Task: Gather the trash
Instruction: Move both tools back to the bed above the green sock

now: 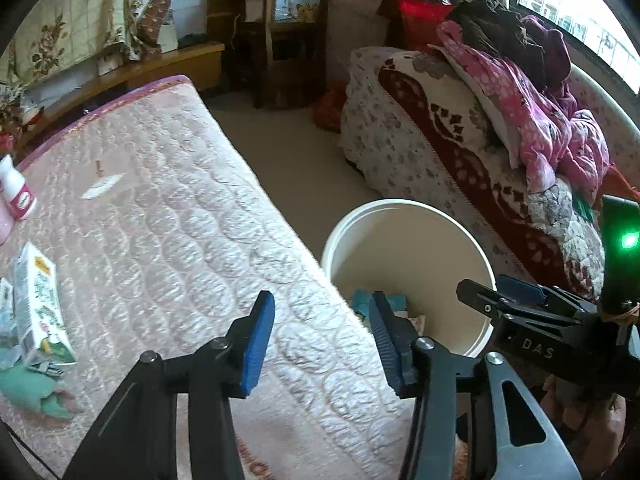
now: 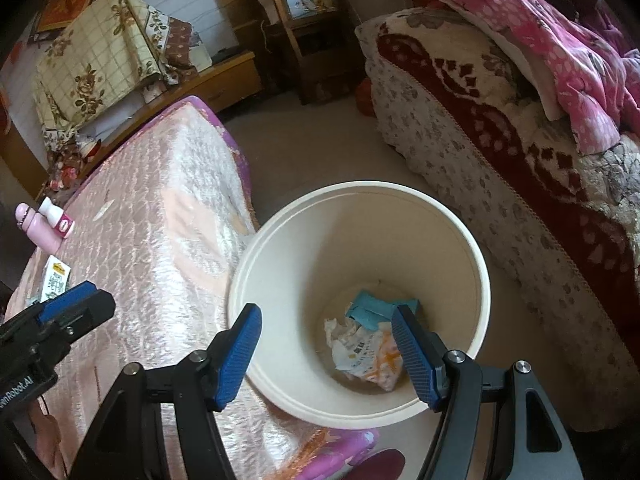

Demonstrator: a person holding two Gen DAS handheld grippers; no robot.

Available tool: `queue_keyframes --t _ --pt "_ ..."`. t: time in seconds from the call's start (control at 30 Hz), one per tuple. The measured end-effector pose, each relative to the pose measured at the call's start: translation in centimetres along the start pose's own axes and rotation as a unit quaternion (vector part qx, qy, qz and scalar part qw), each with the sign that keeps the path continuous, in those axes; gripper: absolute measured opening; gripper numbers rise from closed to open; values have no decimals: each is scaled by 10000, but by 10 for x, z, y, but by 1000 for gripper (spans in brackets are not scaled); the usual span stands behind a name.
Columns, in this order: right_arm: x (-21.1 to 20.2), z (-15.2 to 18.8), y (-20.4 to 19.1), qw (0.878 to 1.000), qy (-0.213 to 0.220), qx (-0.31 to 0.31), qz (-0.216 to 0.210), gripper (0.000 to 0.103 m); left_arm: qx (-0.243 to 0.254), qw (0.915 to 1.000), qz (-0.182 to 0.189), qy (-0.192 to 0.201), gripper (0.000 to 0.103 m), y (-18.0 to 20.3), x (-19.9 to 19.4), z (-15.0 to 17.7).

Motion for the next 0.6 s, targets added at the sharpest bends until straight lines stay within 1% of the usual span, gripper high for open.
queue_keyframes --t 0.2,0.3,0.37,0.5,0.6 --pt "-8 0 -25 9997 24 -208 -95 71 -66 9997 -175 161 53 -21 -21 4" --pt "-12 1 -40 9993 32 -322 -181 71 -138 9994 -247 201 58 -33 -30 6" --pt "-14 1 -51 9989 43 -401 -248 71 -190 9991 -296 244 58 -43 -37 8" --pt "-16 3 -82 9971 30 -619 -451 71 -326 9986 -364 224 58 -63 -50 15" --pt "-15 8 -104 9951 -32 -781 -599 71 -380 9978 -494 226 58 -85 -57 24"
Point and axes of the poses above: each gripper's, at about its wrist camera, not at the fingertips, and x roughly the way its jaws point, y to its right, z to its underside, the point moved 2 cm from there along x, roughly the way its jaws point, and after that the axes turned 7 degrees about y, right-handed, at the moved point
